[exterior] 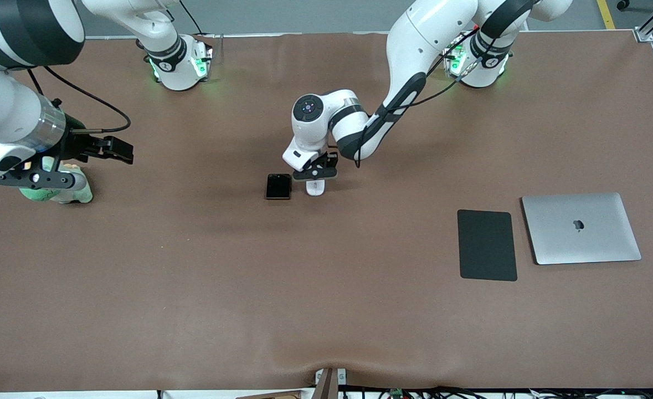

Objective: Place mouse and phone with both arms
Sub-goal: 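Lower the left gripper and grasp the white mouse, then carry the mouse to the pad while the right gripper reaches the phone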

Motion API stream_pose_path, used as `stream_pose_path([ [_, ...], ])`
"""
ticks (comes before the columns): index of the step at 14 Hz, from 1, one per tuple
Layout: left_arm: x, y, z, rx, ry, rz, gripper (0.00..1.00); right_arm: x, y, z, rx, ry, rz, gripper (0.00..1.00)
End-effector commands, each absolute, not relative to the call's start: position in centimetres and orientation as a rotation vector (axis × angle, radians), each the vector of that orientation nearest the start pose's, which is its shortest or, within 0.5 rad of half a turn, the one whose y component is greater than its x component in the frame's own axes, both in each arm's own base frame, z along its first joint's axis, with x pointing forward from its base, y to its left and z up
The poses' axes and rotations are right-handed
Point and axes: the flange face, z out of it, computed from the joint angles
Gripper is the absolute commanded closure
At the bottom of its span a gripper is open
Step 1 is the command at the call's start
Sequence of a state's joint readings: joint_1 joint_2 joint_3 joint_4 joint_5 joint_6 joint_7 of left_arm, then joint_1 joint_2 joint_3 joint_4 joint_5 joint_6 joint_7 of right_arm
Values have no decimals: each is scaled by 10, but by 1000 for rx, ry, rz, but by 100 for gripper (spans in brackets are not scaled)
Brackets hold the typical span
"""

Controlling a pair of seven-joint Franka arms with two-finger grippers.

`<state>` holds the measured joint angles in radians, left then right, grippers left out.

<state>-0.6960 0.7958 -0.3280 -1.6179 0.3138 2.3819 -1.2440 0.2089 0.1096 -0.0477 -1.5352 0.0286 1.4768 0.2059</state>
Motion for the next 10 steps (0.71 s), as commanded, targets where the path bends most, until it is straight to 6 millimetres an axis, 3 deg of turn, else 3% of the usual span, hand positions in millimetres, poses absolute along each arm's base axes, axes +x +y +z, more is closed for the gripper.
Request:
stream_pose_path([
  [1,400,-576,194,-3174,-190,-81,84,571,126,573,-3131,17,241,0],
  [2,402,-574,194,-3166,-197,-78,84,574,148,569,-3133,-21,230,0],
  [4,413,-567,213,-3148,-217,-92,84,572,192,550,-3095,-103,268,0],
  [6,430,-554,239,-3136,-260,-112,84,580,215,533,-3031,-78,247,0],
  [8,454,-529,272,-3094,-302,-126,84,580,246,508,-3046,-79,264,0],
  [10,486,-494,308,-3075,-321,-137,84,583,265,483,-3056,-93,277,0],
])
